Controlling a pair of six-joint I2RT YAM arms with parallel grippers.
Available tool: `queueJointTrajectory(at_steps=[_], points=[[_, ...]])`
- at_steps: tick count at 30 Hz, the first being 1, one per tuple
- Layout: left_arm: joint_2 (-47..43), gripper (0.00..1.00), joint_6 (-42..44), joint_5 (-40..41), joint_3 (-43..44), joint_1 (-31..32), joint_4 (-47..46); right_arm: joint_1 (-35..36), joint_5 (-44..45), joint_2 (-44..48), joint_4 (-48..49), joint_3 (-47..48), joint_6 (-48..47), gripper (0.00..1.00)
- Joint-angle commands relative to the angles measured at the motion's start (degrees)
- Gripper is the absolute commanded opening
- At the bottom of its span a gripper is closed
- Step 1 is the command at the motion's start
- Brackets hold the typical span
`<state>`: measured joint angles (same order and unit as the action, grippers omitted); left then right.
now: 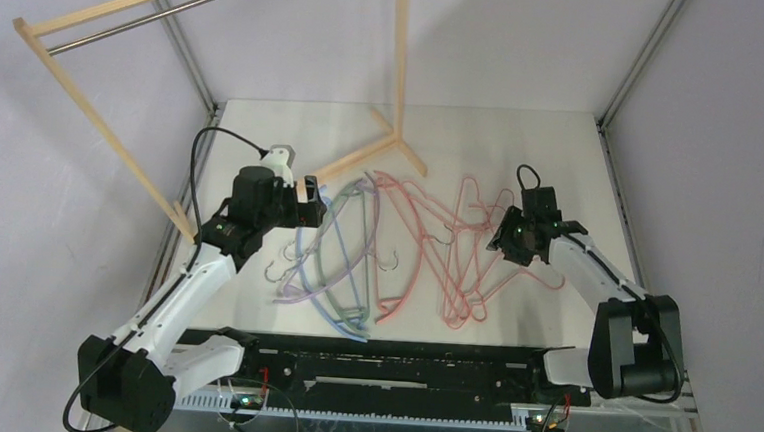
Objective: Organize the hangers
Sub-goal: Pick up the hanger at the center of the board.
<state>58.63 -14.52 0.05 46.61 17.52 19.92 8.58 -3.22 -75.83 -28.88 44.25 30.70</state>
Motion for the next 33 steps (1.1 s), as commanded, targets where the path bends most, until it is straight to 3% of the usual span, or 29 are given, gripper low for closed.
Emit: queueJointTrajectory(at_steps=[1, 7, 14, 33], points=[[-1.7, 1.00, 1.1, 1.1, 1.0, 0.3, -0.9, 0.7, 0.9, -3.3, 1.2, 4.8, 1.5, 0.51], [-2.6, 1.00, 1.3, 1.7, 0.9, 0.3, -0.1, -1.2, 6.7, -2.3, -7.2, 5.9, 6.0, 0.46], [-2.0, 1.00, 0.4, 1.3, -0.3, 0.3, -2.2, -3.1, 11.9, 5.4, -11.8, 1.7, 8.5, 0.54], [-0.5, 1.00, -1.2, -0.1, -0.7, 0.3, -3.4, -4.6, 11.8, -8.1, -6.0, 0.0, 10.6, 0.49]])
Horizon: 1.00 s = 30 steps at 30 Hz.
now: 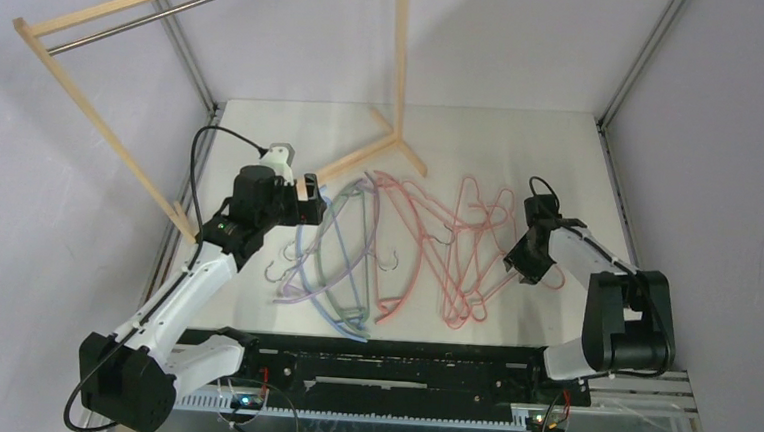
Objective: Organize the hangers
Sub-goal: Pick up the hanger at the center of the board.
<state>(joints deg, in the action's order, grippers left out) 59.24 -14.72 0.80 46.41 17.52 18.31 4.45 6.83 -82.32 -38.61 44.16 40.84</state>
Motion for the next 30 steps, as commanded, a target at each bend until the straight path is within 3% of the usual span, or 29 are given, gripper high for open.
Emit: queueJointTrajectory(at_steps=[1, 7, 11, 19, 26, 30], points=[[-1.2, 1.00, -1.2, -1.0, -0.3, 0.3, -1.8, -0.5, 1.6, -2.2, 4.2, 0.1, 0.5, 0.48], [-2.6, 1.00, -1.7, -1.7, 0.1, 0.4, -1.4, -0.7, 1.9, -5.7, 7.5, 0.1, -0.2, 0.42], [-2.9, 1.00, -1.4, -1.6, 1.2, 0.8, 0.7, -0.6, 2.0, -6.5, 8.0, 0.1, -1.0, 0.01], [-4.6, 1.00, -1.3, -3.4, 3.9, 3.5, 1.8, 1.1, 0.4, 1.9, 5.7, 0.1, -1.9, 0.00], [-2.8, 1.00, -2.7, -1.0, 10.4, 14.6, 4.3, 6.9, 1.7, 15.0, -1.8, 4.9, -0.3, 0.00], [-1.4, 1.00, -3.1, 2.2, 12.1, 20.9, 3.2, 8.8, 1.2, 16.3, -3.2, 10.1, 0.5, 0.00]])
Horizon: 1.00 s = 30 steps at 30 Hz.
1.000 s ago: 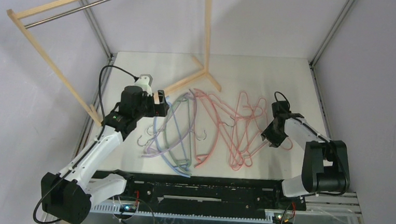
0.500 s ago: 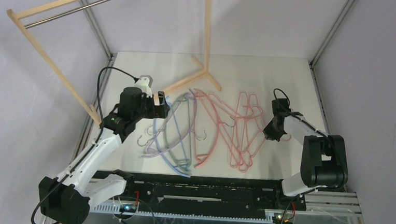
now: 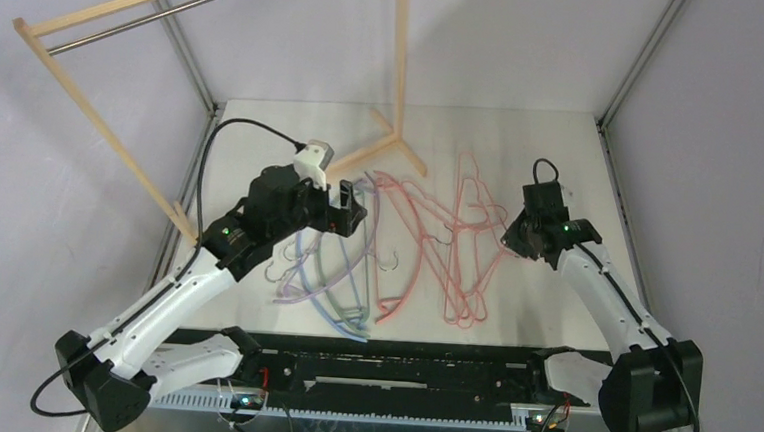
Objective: Organize the hangers
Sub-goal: Pick up the hanger at the center of the board.
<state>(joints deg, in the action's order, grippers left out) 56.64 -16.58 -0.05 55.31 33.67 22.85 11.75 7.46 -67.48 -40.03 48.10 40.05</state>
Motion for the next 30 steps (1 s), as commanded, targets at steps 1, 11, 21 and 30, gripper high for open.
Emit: queueJointTrajectory(at_steps=[1, 11, 21, 30], points=[[1.8, 1.00, -1.0, 4.3, 3.8, 6.6, -1.6, 2.0, 0.2, 1.0, -1.4, 7.5, 1.8, 0.00], [13.9, 1.00, 1.8, 14.2, 17.1, 19.8, 1.8, 6.8, -0.7, -11.8, 2.9, 25.7, 3.6, 0.00], [20.9, 1.00, 2.2, 19.9, 23.7, 24.1, 4.7, 10.0, -2.6, -24.4, 2.2, 42.2, 2.5, 0.00], [28.2, 1.00, 3.2, 27.0, 29.8, 26.8, 11.0, 10.5, -9.8, -32.0, -1.8, 57.3, 2.0, 0.00]])
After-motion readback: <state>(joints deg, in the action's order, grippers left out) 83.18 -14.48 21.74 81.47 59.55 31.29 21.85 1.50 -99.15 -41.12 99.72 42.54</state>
